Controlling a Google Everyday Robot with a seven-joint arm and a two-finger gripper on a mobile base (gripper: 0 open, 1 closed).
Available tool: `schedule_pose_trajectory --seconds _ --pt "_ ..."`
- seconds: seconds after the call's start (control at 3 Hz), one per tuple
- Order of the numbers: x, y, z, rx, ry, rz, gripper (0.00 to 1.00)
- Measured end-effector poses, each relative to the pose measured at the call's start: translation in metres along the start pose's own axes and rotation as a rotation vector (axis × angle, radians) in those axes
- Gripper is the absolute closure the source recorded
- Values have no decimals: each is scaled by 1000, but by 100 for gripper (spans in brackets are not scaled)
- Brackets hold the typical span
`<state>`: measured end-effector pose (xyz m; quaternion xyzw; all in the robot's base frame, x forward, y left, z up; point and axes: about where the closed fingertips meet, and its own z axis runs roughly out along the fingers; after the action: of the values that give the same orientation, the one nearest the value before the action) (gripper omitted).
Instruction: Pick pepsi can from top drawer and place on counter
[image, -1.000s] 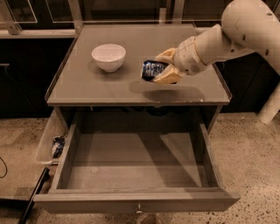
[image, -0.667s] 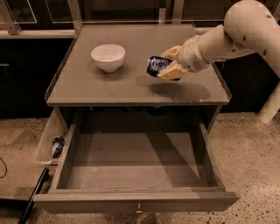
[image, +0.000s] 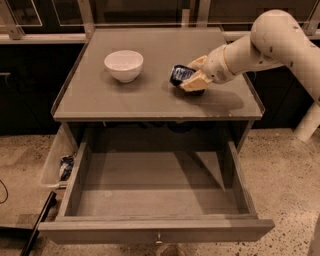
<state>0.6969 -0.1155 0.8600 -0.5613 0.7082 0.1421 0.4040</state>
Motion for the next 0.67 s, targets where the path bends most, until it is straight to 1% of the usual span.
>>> schedule_pose_trajectory --seconds 0.33,0.67 --pt "0 0 0 -1 0 3 81" --pt "0 0 0 -1 0 3 58"
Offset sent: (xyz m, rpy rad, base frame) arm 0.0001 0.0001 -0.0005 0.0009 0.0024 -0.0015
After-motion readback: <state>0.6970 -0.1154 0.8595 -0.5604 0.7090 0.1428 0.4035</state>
